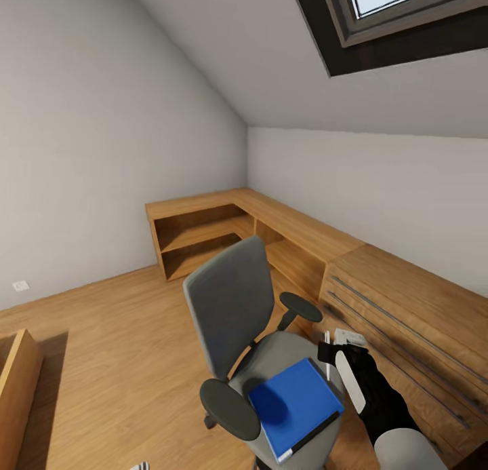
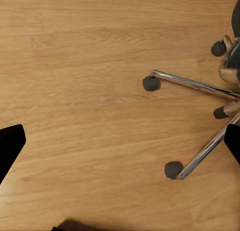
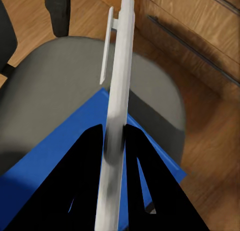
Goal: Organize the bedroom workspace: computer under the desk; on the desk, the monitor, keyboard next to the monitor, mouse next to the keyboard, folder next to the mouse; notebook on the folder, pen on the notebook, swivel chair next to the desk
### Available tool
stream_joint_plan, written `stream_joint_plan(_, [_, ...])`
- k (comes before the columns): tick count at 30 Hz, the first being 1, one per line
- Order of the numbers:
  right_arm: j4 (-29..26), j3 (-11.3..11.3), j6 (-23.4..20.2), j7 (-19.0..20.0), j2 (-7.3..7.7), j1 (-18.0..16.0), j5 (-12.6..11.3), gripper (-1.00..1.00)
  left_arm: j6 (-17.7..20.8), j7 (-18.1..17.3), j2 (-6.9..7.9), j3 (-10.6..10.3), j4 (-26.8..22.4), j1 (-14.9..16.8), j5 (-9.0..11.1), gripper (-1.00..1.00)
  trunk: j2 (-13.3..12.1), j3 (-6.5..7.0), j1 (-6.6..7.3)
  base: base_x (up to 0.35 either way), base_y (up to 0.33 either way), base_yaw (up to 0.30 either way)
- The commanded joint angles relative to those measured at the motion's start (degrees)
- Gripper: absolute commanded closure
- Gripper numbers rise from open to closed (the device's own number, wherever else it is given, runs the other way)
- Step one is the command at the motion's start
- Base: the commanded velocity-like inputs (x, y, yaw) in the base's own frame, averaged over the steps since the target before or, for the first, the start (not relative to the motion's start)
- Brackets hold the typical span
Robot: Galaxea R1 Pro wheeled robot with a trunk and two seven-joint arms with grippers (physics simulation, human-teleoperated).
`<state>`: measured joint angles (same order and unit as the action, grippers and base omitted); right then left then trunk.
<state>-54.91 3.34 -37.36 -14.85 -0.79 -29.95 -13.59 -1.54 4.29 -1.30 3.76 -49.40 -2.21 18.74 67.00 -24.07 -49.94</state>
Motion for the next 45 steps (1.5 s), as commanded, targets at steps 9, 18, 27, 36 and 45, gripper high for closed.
stream_joint_plan(9, [0.00, 0.08, 1.32, -0.47, -0.65, 0.32, -0.41, 1.00, -0.21, 0.10, -0.02, 0.02, 1.02, -0.02, 0.66, -1.00, 0.04, 0.36, 0.00, -0.018, 0.000, -0.007])
stream_joint_plan(18, [0.15, 0.07, 1.85, -0.45, -0.70, 0.41, -0.36, 1.00, -0.22, 0.10, -0.02, 0.02, 1.11, 0.01, 0.60, -1.00, 0.04, 1.19, 0.00, -0.230, 0.000, 0.000])
stream_joint_plan(27, [0.16, 0.08, 1.88, -0.45, -0.70, 0.41, -0.30, 1.00, -0.22, 0.10, -0.02, -0.11, 1.12, -0.02, 0.52, -1.00, 0.04, 2.02, 0.00, -0.188, 0.000, 0.000])
stream_joint_plan(36, [0.16, 0.08, 1.88, -0.45, -0.63, 0.41, -0.21, 1.00, -0.22, 0.10, -0.08, -0.15, 1.11, 0.00, 0.50, -1.00, -3.17, 4.05, 1.75, -0.008, 0.000, -0.028])
stream_joint_plan(45, [0.20, 0.05, 1.85, -0.49, -0.65, 0.41, -0.22, 1.00, -0.26, 0.10, -0.16, -0.31, 2.76, -0.03, 0.43, -1.00, -6.78, 5.81, 3.73, 0.000, 0.000, -0.018])
